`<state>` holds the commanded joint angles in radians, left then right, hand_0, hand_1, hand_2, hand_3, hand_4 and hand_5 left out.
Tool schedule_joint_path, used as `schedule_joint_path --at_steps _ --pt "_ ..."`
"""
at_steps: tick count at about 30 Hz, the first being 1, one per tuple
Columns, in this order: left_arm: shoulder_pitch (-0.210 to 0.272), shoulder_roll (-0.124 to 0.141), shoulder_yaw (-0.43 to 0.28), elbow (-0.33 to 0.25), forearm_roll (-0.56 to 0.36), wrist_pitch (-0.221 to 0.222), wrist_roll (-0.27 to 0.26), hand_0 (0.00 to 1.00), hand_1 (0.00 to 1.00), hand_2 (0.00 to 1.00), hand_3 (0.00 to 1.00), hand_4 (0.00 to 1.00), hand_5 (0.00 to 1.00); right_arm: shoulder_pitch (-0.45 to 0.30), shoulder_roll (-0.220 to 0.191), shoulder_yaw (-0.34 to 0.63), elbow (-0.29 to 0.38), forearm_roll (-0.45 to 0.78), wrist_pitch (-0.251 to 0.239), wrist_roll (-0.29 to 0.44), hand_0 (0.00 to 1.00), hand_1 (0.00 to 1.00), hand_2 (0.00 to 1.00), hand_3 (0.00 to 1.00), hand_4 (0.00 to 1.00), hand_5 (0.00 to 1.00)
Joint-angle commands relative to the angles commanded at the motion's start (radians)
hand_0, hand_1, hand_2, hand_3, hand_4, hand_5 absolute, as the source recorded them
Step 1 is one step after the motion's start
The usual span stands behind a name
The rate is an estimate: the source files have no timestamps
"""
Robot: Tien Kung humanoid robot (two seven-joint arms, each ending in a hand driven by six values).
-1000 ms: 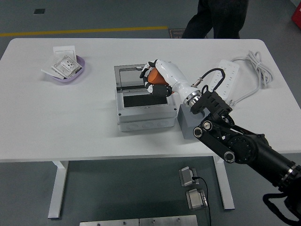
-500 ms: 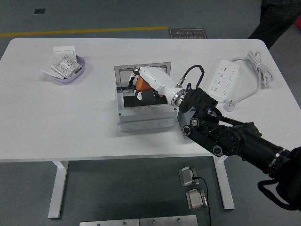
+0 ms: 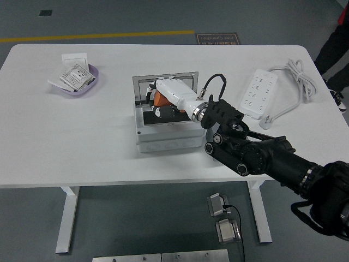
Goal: Pick up the cylinder from the cube,place it in the box,flap close box
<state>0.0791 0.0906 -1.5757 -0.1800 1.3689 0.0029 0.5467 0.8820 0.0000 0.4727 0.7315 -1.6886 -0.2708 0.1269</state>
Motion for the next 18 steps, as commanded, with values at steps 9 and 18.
schedule_joint_path --at_steps 9,18 --pt "-0.003 0.001 -0.002 0.000 0.007 0.000 -0.001 0.748 0.758 0.732 0.832 0.812 0.686 -0.007 0.000 -0.012 -0.037 0.004 -0.010 0.025 0.071 0.176 0.269 0.280 0.069 0.063" --pt "-0.008 -0.001 -0.001 0.000 0.010 0.001 -0.005 0.749 0.757 0.734 0.833 0.813 0.686 -0.012 0.000 -0.017 -0.047 0.016 -0.017 0.034 0.091 0.181 0.280 0.304 0.078 0.054"
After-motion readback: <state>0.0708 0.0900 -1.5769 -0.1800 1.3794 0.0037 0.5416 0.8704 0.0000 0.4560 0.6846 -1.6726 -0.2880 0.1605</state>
